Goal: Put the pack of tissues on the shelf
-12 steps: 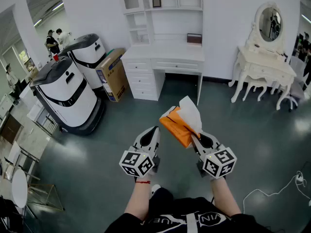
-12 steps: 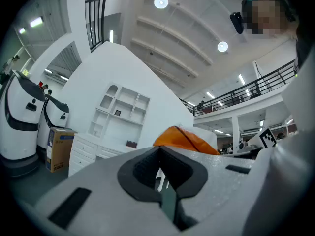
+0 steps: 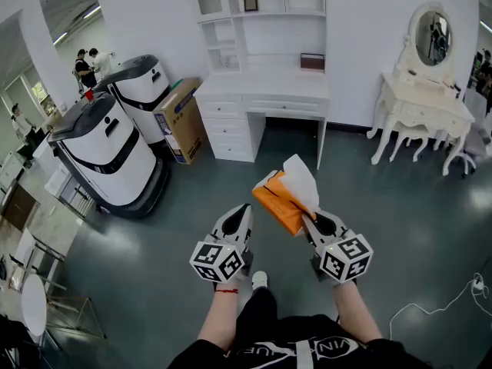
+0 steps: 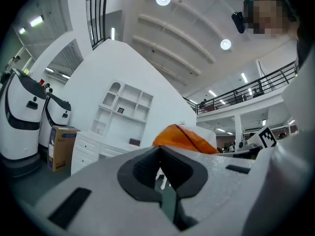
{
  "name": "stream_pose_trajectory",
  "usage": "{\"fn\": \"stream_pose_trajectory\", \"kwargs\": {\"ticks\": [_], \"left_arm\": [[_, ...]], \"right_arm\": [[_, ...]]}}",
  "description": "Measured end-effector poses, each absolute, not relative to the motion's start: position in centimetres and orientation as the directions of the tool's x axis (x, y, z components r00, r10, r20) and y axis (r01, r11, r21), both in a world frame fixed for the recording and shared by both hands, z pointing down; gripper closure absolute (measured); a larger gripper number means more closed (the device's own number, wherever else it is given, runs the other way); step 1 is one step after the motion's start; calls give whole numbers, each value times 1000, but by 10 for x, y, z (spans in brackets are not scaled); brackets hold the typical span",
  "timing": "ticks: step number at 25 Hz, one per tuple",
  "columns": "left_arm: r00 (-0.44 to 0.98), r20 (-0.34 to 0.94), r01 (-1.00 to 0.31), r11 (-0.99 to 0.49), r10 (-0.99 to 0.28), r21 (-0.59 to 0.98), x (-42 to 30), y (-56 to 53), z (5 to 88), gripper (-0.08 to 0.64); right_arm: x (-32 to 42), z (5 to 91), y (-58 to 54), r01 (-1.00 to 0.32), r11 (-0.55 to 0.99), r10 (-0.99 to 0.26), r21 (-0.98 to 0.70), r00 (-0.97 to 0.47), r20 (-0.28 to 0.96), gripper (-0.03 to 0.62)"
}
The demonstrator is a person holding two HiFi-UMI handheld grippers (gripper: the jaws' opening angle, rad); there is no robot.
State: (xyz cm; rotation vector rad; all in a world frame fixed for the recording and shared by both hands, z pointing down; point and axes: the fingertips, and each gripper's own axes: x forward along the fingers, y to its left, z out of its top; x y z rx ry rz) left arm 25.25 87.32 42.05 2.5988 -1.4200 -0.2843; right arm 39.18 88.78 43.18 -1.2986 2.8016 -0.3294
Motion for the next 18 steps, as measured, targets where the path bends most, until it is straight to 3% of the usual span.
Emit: {"fn": "stream_pose_trajectory", "kwargs": {"ticks": [18], "left_arm": [[584, -59, -766, -573, -810, 290, 175, 610, 438, 554]], "right_arm": [[304, 445, 639, -766, 603, -768, -222, -633, 100, 566]]}}
